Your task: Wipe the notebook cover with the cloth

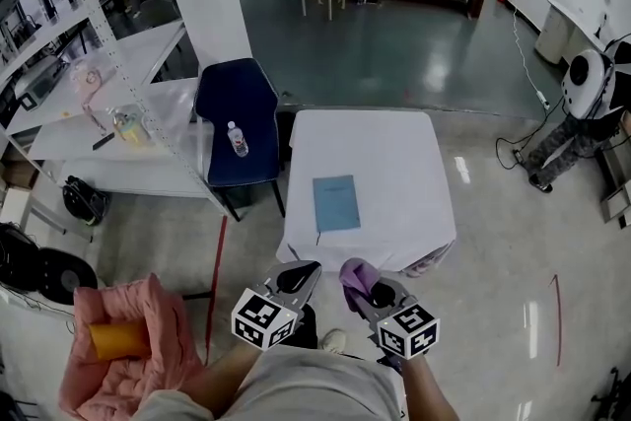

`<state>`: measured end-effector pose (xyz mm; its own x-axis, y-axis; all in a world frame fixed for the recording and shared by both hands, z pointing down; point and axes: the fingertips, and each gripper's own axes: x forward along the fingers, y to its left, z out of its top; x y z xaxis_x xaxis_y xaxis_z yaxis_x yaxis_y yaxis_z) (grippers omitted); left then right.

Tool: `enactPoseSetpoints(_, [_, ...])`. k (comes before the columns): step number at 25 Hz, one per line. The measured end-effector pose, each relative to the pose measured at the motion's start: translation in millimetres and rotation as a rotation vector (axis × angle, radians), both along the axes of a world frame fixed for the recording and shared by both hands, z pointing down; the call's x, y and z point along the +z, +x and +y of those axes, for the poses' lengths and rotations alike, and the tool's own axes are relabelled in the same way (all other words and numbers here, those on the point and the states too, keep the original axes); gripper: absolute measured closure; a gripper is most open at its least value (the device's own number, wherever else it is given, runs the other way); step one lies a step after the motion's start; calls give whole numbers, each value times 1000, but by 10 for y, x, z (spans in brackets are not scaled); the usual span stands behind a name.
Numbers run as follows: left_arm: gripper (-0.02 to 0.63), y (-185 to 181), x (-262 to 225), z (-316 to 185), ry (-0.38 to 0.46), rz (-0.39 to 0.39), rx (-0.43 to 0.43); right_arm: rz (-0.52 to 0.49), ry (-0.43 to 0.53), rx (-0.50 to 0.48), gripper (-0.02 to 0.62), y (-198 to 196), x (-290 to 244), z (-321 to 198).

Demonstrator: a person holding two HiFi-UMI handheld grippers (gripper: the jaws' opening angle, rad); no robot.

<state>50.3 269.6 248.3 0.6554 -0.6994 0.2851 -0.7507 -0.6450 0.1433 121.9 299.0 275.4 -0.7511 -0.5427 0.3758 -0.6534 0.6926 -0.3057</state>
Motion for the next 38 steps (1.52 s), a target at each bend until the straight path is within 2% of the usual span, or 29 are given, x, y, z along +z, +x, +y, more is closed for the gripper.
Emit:
enactPoseSetpoints(7, [606, 21, 109, -322, -21, 5, 38, 10, -17, 23, 486, -13, 86, -295])
enactPoseSetpoints(16, [606, -99, 121, -1156, -26, 19, 67, 27, -18, 56, 486, -139, 88, -1093])
enactPoseSetpoints(25, [606, -295, 57, -1999, -20, 29, 112, 29, -18, 113, 486, -305, 40, -1884])
enactPoseSetpoints(32, [606, -475, 101, -2433, -24, 39, 157, 44, -10, 139, 486, -504, 66, -2342])
enactPoseSetpoints(38, [606, -639, 105, -2691, -23, 48, 159, 46, -5, 152, 486, -611, 40, -2547])
